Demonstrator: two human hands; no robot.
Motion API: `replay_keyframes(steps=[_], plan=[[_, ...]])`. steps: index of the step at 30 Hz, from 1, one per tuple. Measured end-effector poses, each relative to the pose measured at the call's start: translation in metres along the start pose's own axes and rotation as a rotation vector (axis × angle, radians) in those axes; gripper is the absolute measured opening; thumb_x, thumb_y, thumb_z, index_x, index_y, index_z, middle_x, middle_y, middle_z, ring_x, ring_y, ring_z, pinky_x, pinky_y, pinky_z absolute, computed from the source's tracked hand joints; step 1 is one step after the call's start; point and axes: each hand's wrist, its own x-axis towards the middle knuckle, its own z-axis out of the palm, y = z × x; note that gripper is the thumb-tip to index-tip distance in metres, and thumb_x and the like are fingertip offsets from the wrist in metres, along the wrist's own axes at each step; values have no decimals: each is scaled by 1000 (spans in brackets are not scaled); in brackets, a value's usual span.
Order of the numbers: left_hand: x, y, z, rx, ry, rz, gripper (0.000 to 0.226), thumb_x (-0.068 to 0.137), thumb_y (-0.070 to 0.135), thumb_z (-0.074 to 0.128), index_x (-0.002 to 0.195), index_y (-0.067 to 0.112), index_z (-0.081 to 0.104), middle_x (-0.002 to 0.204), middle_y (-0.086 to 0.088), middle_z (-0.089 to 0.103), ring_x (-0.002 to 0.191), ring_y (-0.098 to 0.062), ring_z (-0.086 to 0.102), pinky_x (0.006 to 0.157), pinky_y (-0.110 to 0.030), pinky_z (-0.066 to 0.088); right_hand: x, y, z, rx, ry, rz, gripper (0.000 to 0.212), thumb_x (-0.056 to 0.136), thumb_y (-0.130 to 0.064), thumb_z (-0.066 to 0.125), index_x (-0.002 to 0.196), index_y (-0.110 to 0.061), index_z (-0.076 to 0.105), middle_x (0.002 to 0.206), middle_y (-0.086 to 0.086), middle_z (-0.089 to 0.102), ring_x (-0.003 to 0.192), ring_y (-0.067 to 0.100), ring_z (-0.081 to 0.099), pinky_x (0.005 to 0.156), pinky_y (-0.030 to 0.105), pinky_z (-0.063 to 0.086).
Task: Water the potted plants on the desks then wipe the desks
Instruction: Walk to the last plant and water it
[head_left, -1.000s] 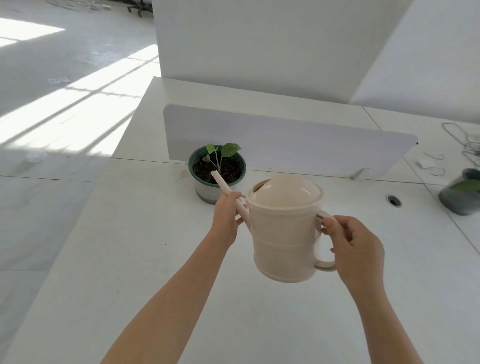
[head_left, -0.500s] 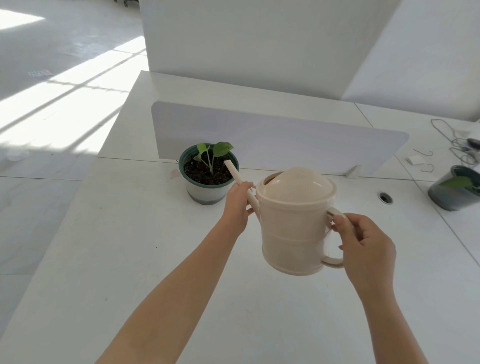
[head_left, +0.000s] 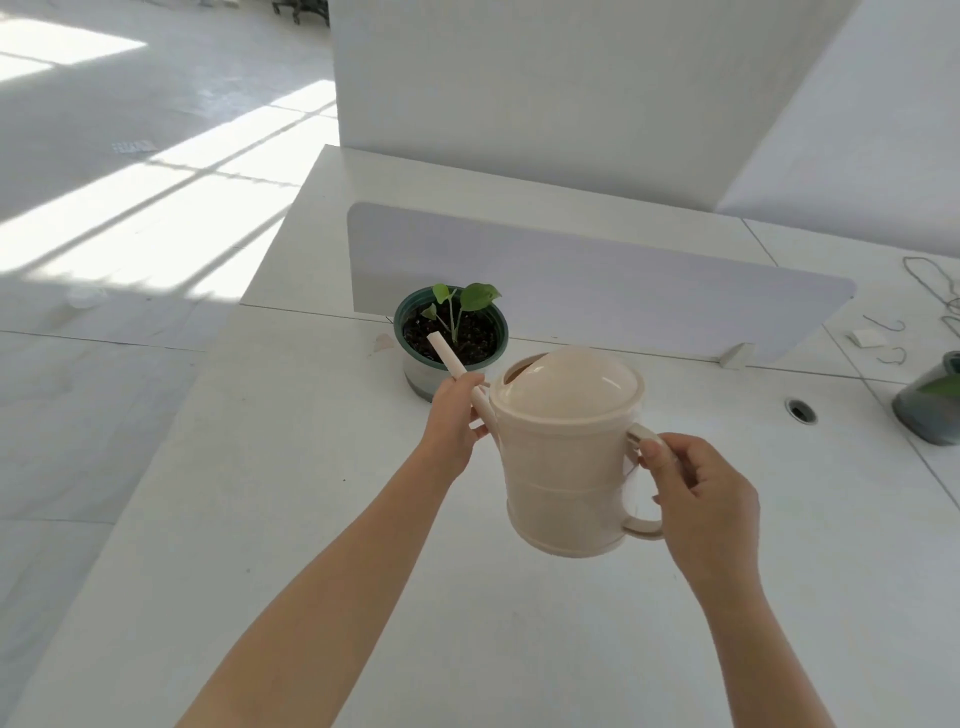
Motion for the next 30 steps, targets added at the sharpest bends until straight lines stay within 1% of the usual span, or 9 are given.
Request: replay_keyframes(steps=[4, 10, 12, 16, 18, 20, 23, 27, 30], plan=[[-7, 3, -8, -6, 21, 6, 12, 90, 14, 43, 100, 9, 47, 83, -5, 47, 73, -18, 50, 65, -31, 47, -11, 3, 3, 31, -23, 3, 21, 86, -28, 55, 67, -36, 52, 71, 20, 64, 73, 38, 60, 63, 29, 41], [-23, -23, -36, 99, 49, -25, 17, 89, 20, 44, 99, 8, 50, 98, -11, 58, 84, -21, 54, 70, -32, 44, -37, 34, -1, 36, -36, 48, 23, 88, -21, 54, 70, -36, 54, 75, 22, 67, 72, 42, 59, 59, 30, 40], [-32, -31, -48, 106, 79, -29, 14, 90, 20, 44, 99, 11, 49, 99, -10, 61, 88, -23, 55, 73, -35, 44, -45, 51, -2, 41, -80, 72, 25, 88, -17, 54, 72, -37, 55, 68, 5, 68, 73, 37, 61, 60, 25, 41], [-54, -41, -70, 102, 142, 3, 19, 92, 19, 44, 108, 10, 47, 104, -11, 61, 94, -24, 58, 76, -36, 46, -59, 79, 4, 31, -187, 104, 30, 88, -10, 53, 76, -37, 54, 72, -39, 62, 76, -2, 59, 64, 8, 41], [-64, -43, -81, 112, 169, 36, 23, 92, 18, 43, 113, 9, 47, 109, -11, 61, 98, -24, 58, 78, -36, 46, -65, 91, 10, 22, -242, 112, 29, 88, -10, 53, 77, -37, 54, 74, -45, 58, 78, -13, 55, 64, 6, 40], [-75, -44, -90, 110, 199, 70, 18, 92, 17, 43, 109, 11, 48, 107, -9, 62, 98, -23, 57, 80, -36, 44, -70, 100, 18, 6, -290, 119, 29, 88, -10, 52, 77, -37, 52, 77, -43, 59, 80, -15, 54, 66, 4, 40], [-87, -45, -102, 94, 239, 114, 14, 92, 14, 43, 105, 12, 48, 102, -6, 61, 95, -20, 56, 81, -36, 42, -75, 108, 30, -24, -330, 130, 32, 89, -10, 52, 77, -39, 49, 69, -19, 66, 78, -15, 55, 66, 4, 40], [-100, -45, -116, 70, 290, 157, 16, 93, 13, 43, 109, 9, 45, 99, -5, 62, 92, -17, 57, 81, -35, 42, -77, 107, 42, -86, -410, 95, 24, 91, -16, 49, 80, -38, 47, 82, -12, 62, 80, 5, 58, 67, 12, 41], [-106, -45, -126, 46, 335, 180, 12, 93, 11, 43, 105, 12, 46, 98, -5, 63, 90, -16, 58, 79, -34, 42, -77, 109, 51, -119, -471, 47, 11, 92, -19, 47, 90, -26, 56, 89, -4, 64, 87, 14, 58, 72, 19, 41]])
